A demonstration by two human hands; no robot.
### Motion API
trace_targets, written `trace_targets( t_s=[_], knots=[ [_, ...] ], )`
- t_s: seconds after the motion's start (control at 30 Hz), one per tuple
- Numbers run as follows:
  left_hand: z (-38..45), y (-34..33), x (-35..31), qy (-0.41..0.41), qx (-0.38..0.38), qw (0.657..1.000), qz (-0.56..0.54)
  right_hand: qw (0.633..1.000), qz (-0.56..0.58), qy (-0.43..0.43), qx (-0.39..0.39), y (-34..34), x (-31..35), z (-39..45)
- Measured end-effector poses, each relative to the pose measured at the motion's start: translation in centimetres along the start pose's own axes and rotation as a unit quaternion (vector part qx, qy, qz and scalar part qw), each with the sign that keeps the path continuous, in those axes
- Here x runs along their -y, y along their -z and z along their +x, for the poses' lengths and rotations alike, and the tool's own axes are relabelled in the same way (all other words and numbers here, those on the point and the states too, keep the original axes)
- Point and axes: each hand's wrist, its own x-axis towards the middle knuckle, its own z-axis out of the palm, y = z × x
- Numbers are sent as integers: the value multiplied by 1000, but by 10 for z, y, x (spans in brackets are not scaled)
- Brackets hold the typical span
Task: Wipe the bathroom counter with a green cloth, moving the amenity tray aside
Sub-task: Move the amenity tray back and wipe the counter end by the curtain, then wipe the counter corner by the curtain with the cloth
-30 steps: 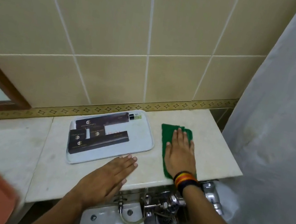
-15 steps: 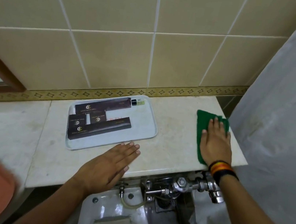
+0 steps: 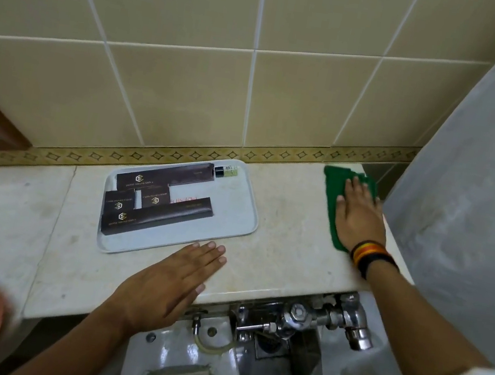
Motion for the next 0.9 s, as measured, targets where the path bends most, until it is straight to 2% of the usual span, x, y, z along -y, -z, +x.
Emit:
trace_targets(
  t_s=[0.1, 0.23, 0.27, 0.33, 0.4, 0.43, 0.5, 0.57, 0.6, 0.67, 0.73, 0.83, 0.9],
  knots=[
    [0, 4, -3, 3, 2, 1000, -9, 1000, 2, 20, -11, -11, 13, -70],
    [0, 18, -15, 31, 16, 999, -10, 992, 41, 117, 40, -2, 45, -133],
    [1, 22, -20, 39, 14, 999, -10, 991, 78, 99, 43, 4, 45, -145],
    [14, 31, -37, 29, -13, 999, 13, 981, 192, -20, -19, 15, 39, -176],
    [51, 39, -63, 20, -61, 998, 7, 928, 307, -178, -109, 18, 28, -208],
    [78, 43, -79, 35, -85, 996, -10, 893, 363, -241, -111, 18, 24, -218],
    [136, 47, -106, 108, -105, 987, -56, 795, 511, -326, -31, 15, 22, -219],
    [187, 47, -121, 209, -44, 975, -63, 682, 633, -366, 29, 12, 20, -208],
    [205, 45, -126, 244, -4, 969, -40, 662, 651, -369, 46, 13, 17, -202],
    [226, 42, -131, 278, 39, 960, 5, 668, 649, -357, 72, 16, 12, -193],
    [228, 40, -136, 283, 40, 958, 14, 675, 647, -343, 85, 21, 7, -195],
    [212, 46, -139, 304, 23, 950, -63, 681, 660, -302, 101, 30, 13, -209],
    [193, 62, -135, 332, -1, 932, -141, 686, 661, -278, 124, 38, 27, -218]
  ],
)
